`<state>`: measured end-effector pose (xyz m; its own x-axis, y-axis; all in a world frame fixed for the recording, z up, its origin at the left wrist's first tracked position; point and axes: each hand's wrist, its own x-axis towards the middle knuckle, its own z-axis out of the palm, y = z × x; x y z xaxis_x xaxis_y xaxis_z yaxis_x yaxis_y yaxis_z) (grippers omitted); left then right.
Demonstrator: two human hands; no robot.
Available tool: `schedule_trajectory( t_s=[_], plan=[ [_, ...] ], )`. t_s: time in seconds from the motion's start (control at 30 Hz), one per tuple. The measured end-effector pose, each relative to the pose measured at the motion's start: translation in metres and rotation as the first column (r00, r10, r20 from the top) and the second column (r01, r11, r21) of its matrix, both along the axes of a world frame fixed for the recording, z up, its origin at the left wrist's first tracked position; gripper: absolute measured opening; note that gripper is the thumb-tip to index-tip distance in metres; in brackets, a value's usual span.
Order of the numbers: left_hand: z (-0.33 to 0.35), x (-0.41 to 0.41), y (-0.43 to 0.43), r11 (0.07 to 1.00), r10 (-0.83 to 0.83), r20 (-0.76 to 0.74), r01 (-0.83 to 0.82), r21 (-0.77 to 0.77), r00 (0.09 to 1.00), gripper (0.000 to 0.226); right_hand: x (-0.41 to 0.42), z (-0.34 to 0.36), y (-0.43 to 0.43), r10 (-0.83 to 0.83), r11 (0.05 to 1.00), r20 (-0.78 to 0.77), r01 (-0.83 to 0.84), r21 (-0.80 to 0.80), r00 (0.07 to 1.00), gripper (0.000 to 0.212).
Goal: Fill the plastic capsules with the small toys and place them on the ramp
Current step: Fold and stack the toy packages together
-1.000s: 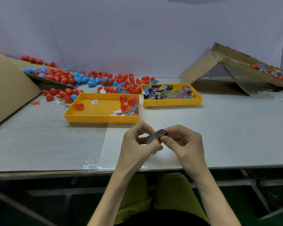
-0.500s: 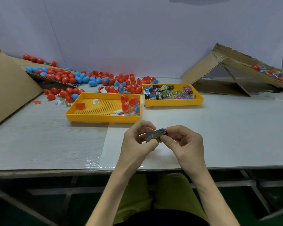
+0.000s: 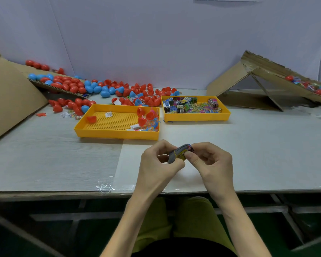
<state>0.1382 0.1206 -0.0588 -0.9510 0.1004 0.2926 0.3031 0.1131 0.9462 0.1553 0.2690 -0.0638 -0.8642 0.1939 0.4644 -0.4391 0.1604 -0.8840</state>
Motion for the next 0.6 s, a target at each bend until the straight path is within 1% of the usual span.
schedule_trajectory(
  t_s=[0.07,0.13,0.2,0.3,0.43,0.53,0.6],
  plan=[
    [-0.0011,-0.001,-0.0015,1.0,0.005,0.013,-0.005,0.018,1.0,0.011,-0.0017,0.0004,0.0018,-0.015,0.997,0.002,0.015,-0.073,1.0,0.01],
    [-0.0017,-0.002,-0.0041,0.998,-0.01,0.038,0.008,0.066,0.999,0.01,-0.0031,0.0011,0.0028,-0.012,0.994,0.011,0.013,-0.105,1.0,0.014],
    [-0.0014,-0.0026,-0.0062,0.994,-0.045,0.054,0.039,0.104,0.998,0.01,-0.0044,0.0009,0.0033,0.006,0.995,0.026,-0.003,-0.103,1.0,0.015],
    [-0.0003,-0.0024,-0.0066,0.99,-0.075,0.048,0.068,0.125,0.996,0.005,-0.0051,0.0005,0.0034,0.016,0.993,0.03,-0.013,-0.114,0.999,0.015],
    [-0.001,-0.0021,-0.0075,0.987,-0.091,0.049,0.084,0.14,0.995,0.015,-0.0053,0.0003,0.0038,0.014,0.994,0.033,-0.01,-0.11,0.999,0.015],
    [-0.0003,-0.0018,-0.0079,0.983,-0.114,0.066,0.103,0.154,0.991,0.028,-0.0048,0.0006,0.004,0.014,0.993,0.043,-0.009,-0.12,0.999,0.01],
    [-0.0005,-0.0023,-0.0078,0.983,-0.118,0.071,0.106,0.148,0.99,0.031,-0.0049,0.0006,0.0047,0.018,0.99,0.047,-0.011,-0.14,0.999,0.01]
  ],
)
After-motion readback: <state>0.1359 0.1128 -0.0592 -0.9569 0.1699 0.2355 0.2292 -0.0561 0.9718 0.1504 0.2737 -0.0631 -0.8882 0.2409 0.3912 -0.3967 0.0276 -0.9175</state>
